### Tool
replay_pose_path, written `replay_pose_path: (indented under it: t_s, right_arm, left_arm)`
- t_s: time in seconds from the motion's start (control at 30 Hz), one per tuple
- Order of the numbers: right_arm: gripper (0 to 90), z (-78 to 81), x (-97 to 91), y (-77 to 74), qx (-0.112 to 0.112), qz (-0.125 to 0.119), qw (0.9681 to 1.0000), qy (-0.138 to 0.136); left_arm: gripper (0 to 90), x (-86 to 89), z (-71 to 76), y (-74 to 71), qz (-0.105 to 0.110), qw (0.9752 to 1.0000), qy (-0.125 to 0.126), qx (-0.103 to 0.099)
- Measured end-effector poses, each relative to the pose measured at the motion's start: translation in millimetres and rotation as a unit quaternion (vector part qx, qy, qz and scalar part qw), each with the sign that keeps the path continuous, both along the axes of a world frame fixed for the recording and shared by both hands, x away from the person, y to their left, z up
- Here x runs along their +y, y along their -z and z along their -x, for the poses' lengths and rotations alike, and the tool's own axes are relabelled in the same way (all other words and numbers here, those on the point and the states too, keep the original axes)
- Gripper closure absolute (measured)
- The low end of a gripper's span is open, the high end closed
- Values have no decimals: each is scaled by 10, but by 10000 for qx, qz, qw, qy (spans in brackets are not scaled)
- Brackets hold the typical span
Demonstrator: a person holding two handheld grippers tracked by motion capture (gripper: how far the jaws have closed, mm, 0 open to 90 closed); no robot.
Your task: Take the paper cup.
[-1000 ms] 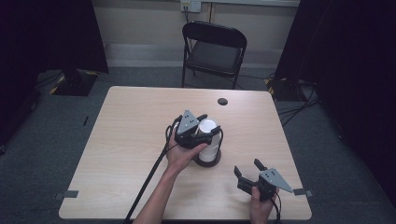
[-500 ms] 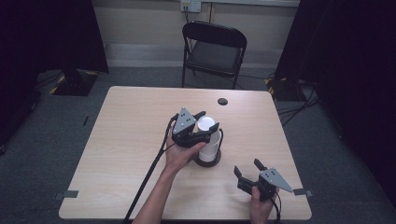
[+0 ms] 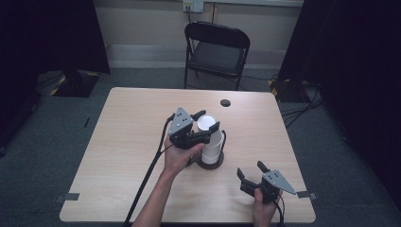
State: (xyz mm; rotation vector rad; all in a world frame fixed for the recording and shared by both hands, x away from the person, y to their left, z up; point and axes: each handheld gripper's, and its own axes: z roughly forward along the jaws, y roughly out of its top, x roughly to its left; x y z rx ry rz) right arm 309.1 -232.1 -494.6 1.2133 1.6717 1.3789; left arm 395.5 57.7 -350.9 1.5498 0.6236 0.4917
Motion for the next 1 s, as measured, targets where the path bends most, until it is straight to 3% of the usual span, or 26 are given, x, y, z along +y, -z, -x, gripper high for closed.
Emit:
replay_pose_path:
  t_s: [0.37,0.57,0.83,0.9,1.0]
  right_arm:
    - [134,0,2,1,-12,7,10000,22]
    - [131,-6,5,-1,9,29,10000,8]
    - [131,-8,48,-5,36,228,9997,-1]
    - [138,-14,59,-8,76,315,9993,201]
    - [144,-38,74,-10,174,405,9987,251]
  left_arm:
    - [360,102,155,-34,108,9999,95,18]
    - [360,162,264,-12,162,9999,20,-29]
    - [360,248,376,65,278,9995,105,79]
    - [360,260,416,84,354,9992,168,109]
    - [360,274,474,118,412,9987,250,165]
